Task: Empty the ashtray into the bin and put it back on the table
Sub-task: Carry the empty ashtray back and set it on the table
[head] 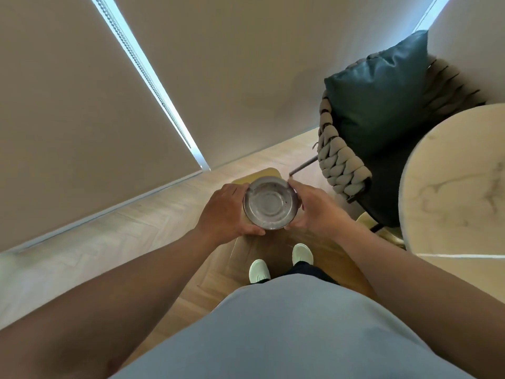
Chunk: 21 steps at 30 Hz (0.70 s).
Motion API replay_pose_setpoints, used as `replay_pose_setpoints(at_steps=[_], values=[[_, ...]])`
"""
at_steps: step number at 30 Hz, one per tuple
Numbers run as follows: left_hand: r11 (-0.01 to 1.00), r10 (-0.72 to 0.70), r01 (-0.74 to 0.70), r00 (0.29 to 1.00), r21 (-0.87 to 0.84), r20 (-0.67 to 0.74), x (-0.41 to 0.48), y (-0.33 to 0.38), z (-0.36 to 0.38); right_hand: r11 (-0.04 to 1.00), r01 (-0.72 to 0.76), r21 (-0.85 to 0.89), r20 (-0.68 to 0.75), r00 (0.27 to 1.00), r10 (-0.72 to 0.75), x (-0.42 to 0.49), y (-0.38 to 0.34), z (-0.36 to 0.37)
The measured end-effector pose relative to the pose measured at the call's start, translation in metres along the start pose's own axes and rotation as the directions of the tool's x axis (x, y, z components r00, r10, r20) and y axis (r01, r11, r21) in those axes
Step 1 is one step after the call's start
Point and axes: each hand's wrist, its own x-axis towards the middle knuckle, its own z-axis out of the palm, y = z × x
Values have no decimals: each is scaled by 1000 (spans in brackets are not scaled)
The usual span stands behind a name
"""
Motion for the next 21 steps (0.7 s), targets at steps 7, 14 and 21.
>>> replay_pose_setpoints(at_steps=[7, 14, 21], values=[[982, 182, -186, 975, 19, 129, 26, 30, 12, 990, -133, 47, -161, 977, 139, -50, 17, -2], [918, 381, -396, 893, 14, 241, 37, 87, 48, 942, -298, 153, -308, 891, 332, -131, 40, 2], [819, 539, -573, 760, -15, 364, 14, 145, 93, 875, -392, 284, -401, 780, 480, -228, 49, 22]])
